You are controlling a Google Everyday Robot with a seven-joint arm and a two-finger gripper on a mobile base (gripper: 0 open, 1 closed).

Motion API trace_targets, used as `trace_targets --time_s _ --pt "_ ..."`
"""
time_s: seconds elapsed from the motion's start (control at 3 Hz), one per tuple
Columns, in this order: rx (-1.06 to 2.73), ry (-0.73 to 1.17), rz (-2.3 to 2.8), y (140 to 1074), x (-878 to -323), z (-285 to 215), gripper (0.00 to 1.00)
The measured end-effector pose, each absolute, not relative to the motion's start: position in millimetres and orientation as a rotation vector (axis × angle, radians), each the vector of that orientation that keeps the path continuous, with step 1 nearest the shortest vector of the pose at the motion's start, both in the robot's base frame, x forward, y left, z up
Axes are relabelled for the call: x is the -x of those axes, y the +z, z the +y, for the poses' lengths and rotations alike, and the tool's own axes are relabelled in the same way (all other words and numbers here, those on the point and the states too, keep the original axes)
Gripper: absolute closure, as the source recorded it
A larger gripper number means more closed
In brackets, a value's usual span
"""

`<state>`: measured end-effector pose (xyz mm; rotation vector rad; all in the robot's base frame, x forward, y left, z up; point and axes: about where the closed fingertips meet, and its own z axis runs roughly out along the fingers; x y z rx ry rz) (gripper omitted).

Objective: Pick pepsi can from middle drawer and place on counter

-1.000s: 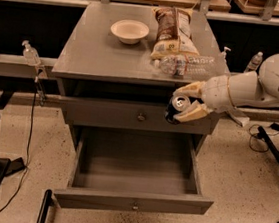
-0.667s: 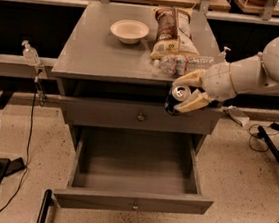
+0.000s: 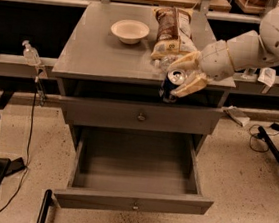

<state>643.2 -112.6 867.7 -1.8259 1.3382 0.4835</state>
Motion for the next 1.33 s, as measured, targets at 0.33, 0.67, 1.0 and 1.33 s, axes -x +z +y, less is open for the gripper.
trace_targets --time_s 0.33,0.67,1.0,1.33 --pt "1.882 0.552 1.285 894 -649 -97 1.00" --pt "1.890 0.644 1.227 919 -651 -85 1.00" --pt "1.780 0.681 1.201 951 -668 -70 1.00" --pt "1.768 0.676 1.203 951 -672 -66 1.00"
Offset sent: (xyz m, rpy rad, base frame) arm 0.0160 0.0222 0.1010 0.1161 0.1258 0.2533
